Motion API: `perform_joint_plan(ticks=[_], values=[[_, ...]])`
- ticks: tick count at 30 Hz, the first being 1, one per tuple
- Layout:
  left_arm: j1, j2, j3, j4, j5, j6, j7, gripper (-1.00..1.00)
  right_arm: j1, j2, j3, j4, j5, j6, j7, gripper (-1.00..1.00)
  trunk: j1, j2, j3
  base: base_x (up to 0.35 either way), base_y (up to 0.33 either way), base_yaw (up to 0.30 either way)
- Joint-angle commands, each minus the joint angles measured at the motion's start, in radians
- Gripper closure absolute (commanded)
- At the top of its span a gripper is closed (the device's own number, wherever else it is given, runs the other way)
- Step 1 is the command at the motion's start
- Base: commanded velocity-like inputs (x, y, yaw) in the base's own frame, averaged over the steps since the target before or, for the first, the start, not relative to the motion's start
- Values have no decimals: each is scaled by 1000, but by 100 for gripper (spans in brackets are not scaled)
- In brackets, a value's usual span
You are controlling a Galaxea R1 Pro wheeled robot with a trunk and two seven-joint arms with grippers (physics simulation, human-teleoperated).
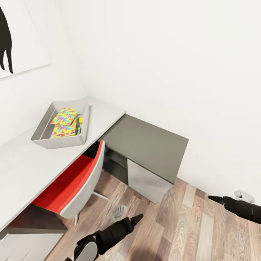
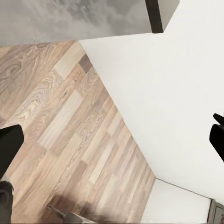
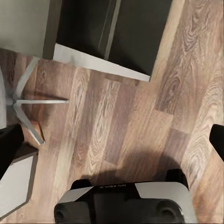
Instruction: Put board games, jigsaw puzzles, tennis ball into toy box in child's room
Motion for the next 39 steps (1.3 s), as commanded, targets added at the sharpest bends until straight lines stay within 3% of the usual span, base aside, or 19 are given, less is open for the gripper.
perform_joint_plan(ticks=[1, 10, 12, 13, 15, 16, 18, 19, 20, 21, 24, 26, 27, 29, 32, 35, 39], values=[[0, 1, -1, 1, 10, 2, 4, -100, -1, 1, -1, 1, 8, 5, 10, -100, 1, -2, 0, 0, 0, -224], [4, 19, 15, 91, 4, 4, 6, -100, 9, 48, 27, 73, 87, 5, 7, -100, 1, -2, 11, 0, 0, -221], [4, 41, 24, 109, 4, 5, 17, -100, 11, 71, 63, 109, 129, 5, 5, -100, 1, -2, 13, 0, 0, -215], [4, 41, 24, 109, 4, 5, 17, -100, 11, 71, 63, 109, 129, 5, 5, -100, 1, -2, 14, 0, 0, -213], [5, 70, 38, 128, 6, 4, 34, -100, 12, 102, 118, 153, 178, 5, 4, -100, 1, -2, 17, 0, 0, -209], [5, 70, 38, 128, 6, 4, 34, -100, 12, 102, 118, 153, 178, 5, 4, -100, 1, -2, 18, 0, 0, -208], [5, 101, 58, 153, 7, 4, 54, -100, 10, 139, 180, 203, 236, 5, 3, -100, 1, -2, 21, 0, 0, -204], [5, 101, 58, 153, 7, 4, 54, -100, 10, 139, 180, 203, 236, 5, 3, -100, 1, -2, 22, 0, 0, -202], [5, 114, 68, 170, 7, 3, 62, -100, 9, 156, 208, 229, 265, 5, 2, -100, 1, -2, 23, 0, 0, -200], [5, 114, 68, 170, 7, 3, 62, -100, 7, 172, 233, 256, 294, -15, 2, -100, 1, -2, 25, 0, 0, -197], [6, 132, 86, 215, 6, 2, 78, -100, 6, 187, 253, 284, 322, -40, 1, -100, 1, -2, 28, 0, 0, -196], [5, 144, 100, 270, 6, 1, 90, -100, 3, 217, 283, 341, 370, -97, 0, -100, 1, -2, 31, 0, 0, -192], [5, 144, 100, 270, 6, 1, 90, -100, 3, 217, 283, 341, 370, -97, 0, -100, 1, -2, 32, 0, 0, -191], [2, 153, 109, 328, 6, 0, 99, -100, 2, 247, 304, 397, 404, -152, 0, -100, 1, -2, 35, 0, 0, -189], [0, 155, 112, 356, 6, -1, 102, -100, 1, 264, 311, 423, 418, -175, 0, -100, 1, -2, 39, 0, 0, -188], [-8, 158, 117, 431, 5, -3, 108, -100, 0, 312, 326, 488, 458, -226, 0, -100, 1, -2, 43, 0, 0, -186], [-13, 159, 118, 474, 3, -4, 111, -100, -1, 336, 331, 519, 491, -249, 0, -100, 1, -2, 48, 0, 0, -185]])
